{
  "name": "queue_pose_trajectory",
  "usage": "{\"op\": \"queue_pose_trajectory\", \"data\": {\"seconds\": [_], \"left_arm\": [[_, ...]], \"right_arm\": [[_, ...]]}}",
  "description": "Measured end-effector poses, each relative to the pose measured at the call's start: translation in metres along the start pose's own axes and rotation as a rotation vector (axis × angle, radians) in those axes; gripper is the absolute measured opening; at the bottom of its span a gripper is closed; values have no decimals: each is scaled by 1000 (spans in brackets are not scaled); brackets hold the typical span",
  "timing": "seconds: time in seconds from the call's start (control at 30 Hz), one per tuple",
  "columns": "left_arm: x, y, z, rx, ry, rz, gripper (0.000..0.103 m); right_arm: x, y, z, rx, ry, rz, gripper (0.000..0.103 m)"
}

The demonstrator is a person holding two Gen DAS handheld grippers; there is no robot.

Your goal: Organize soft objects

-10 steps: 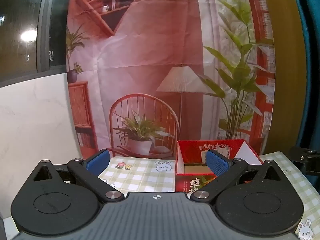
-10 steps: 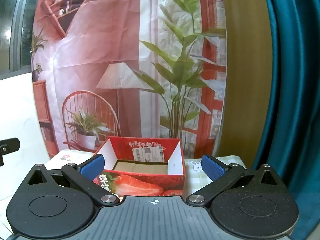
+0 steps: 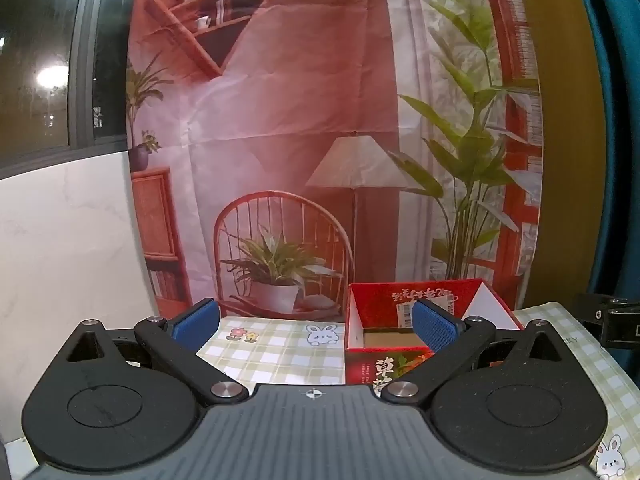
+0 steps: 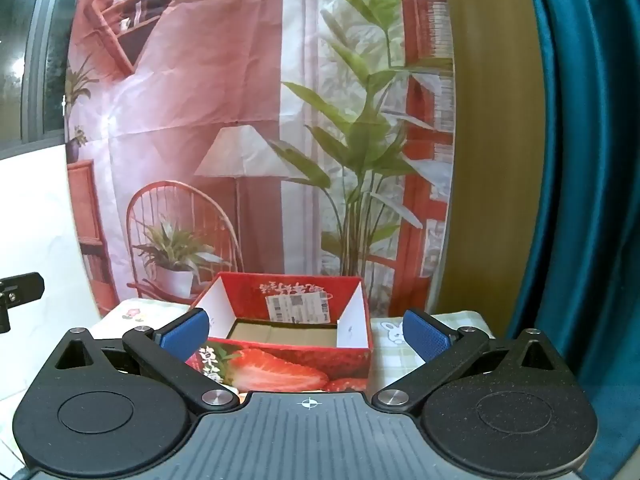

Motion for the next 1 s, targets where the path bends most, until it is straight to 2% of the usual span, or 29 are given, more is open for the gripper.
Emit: {"op": "queue_pose_trajectory", "data": {"seconds": [1.0], "left_arm": [[-4, -2, -2, 17, -7, -24, 103]], "right_arm": [[-2, 1, -1, -1, -11, 3, 103]]}}
Point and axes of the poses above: each gripper's, at about its wrist camera, not at the fingertips, and y roughly against the way its jaws point, x to its left, z to its top, the point moved 8 cm from there along -y, roughly the way its jaws point, and after that the axes turned 2 degrees about z, right-handed, at the moved point
